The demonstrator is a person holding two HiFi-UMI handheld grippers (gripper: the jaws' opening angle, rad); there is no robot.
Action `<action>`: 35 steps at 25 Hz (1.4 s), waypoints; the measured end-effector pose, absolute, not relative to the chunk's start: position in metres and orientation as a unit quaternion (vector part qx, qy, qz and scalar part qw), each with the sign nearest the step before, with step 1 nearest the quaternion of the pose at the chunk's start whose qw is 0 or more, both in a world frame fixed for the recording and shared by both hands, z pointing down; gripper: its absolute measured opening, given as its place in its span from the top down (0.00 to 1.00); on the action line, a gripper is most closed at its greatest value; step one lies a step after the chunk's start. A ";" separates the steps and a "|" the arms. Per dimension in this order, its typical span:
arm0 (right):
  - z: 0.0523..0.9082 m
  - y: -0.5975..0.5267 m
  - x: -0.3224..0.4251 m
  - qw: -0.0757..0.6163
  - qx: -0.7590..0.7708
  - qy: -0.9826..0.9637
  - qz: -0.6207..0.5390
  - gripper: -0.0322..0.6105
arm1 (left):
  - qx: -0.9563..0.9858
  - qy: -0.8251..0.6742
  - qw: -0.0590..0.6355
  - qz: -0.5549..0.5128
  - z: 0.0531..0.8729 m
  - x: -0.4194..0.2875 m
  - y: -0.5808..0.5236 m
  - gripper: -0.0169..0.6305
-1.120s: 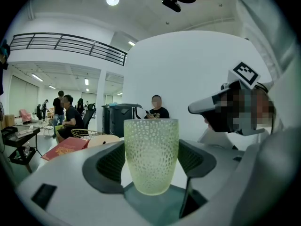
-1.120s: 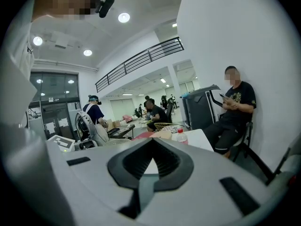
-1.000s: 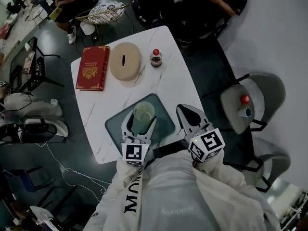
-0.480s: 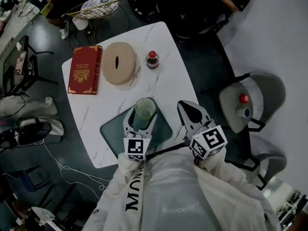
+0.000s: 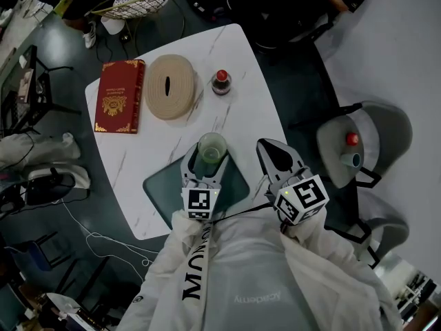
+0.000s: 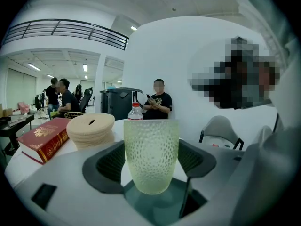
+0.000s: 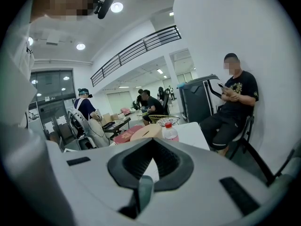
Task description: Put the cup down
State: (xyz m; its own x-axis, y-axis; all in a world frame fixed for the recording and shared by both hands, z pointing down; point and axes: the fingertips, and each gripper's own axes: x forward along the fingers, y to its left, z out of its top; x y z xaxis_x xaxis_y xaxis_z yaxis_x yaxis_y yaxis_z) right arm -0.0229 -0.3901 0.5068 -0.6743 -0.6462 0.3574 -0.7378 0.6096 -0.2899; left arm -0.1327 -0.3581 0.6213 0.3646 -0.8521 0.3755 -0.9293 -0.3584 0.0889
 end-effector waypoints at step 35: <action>0.515 -0.391 -0.012 0.129 0.392 -0.884 0.219 0.94 | 0.814 -0.537 0.152 0.159 0.672 -0.127 -0.374 0.43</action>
